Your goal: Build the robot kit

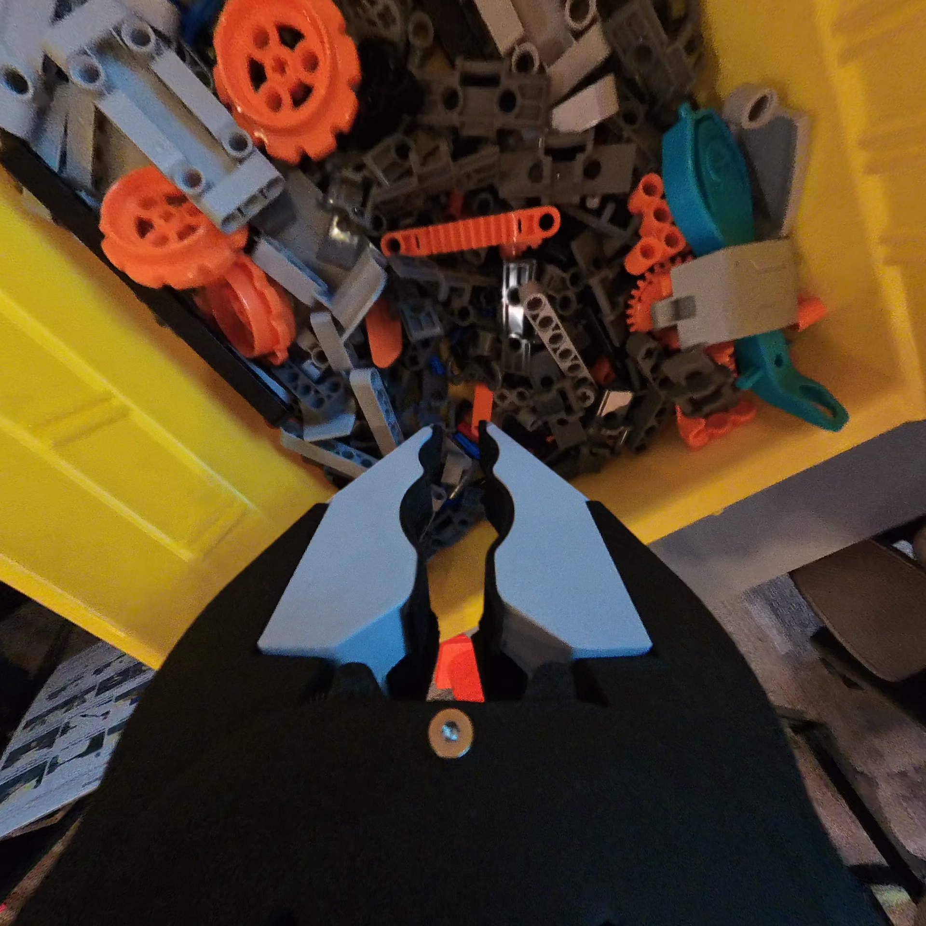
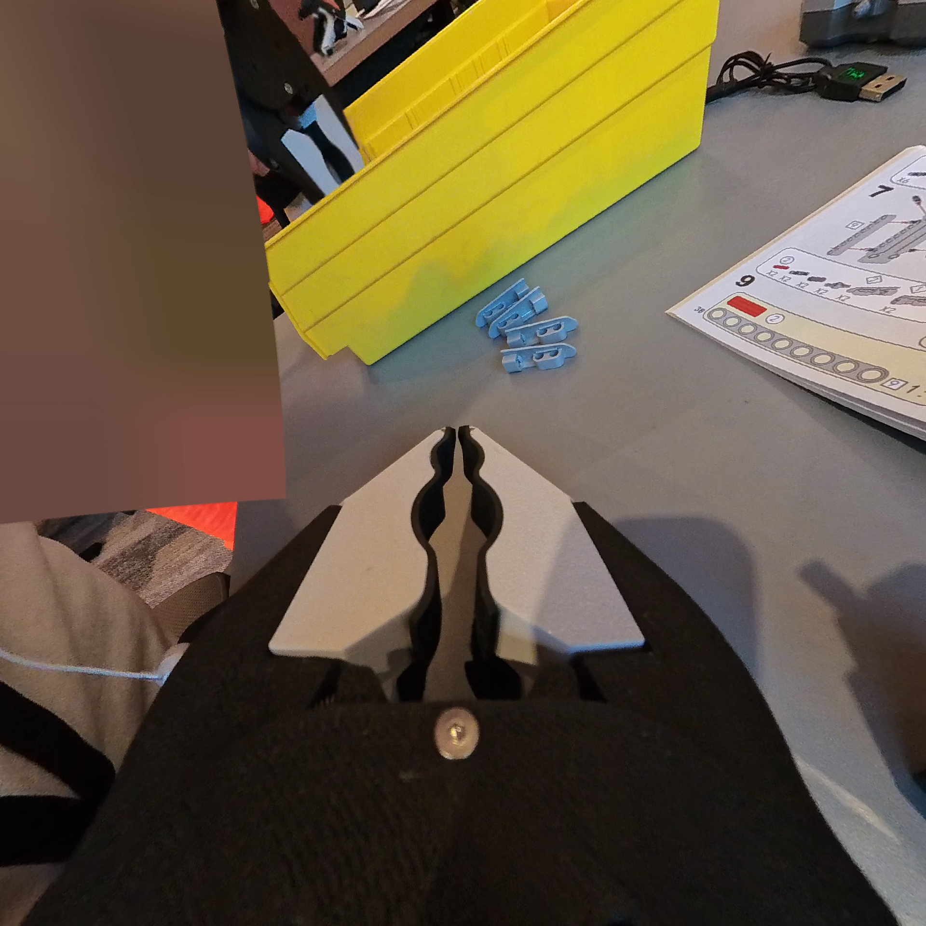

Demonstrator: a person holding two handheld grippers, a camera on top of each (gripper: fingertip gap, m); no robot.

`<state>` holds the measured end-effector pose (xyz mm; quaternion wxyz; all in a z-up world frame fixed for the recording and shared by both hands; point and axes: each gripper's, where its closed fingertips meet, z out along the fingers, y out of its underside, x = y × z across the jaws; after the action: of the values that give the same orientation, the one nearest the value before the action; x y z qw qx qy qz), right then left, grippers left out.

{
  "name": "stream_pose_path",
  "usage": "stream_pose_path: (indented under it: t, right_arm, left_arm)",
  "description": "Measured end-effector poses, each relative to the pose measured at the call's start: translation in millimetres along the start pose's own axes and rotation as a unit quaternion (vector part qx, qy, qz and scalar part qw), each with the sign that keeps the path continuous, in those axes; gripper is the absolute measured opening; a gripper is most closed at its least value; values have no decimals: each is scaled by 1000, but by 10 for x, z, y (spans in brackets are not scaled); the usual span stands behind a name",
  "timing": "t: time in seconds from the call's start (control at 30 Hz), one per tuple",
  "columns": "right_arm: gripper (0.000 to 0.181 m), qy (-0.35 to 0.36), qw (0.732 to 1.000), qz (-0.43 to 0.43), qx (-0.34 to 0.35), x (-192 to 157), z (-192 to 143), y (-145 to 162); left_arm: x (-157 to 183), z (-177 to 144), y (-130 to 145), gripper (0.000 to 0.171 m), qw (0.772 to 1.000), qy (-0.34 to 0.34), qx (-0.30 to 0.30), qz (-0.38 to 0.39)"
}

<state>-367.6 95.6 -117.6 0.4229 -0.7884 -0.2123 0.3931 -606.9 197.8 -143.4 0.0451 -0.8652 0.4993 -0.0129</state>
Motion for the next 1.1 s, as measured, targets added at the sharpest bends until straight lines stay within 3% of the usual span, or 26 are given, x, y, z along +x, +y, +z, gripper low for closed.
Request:
stream_pose_path:
  t: [0.13,0.4,0.77,1.1]
  right_arm:
    - [1,-2,1000,2,-3,-6,8,8]
    - [1,-3,1000,4,-2,-4,8,7]
    - [1,-6,1000,8,0,-11,1,3]
    - [1,-10,1000,13,4,-21,-7,-1]
  left_arm:
    - [101,60,112,5,1000,11,-11,15]
    - [86,117,160,3,994,24,-20,-103]
    - [40,124,103,4,977,54,-5,-204]
    - [27,102,7,4,974,66,-19,-218]
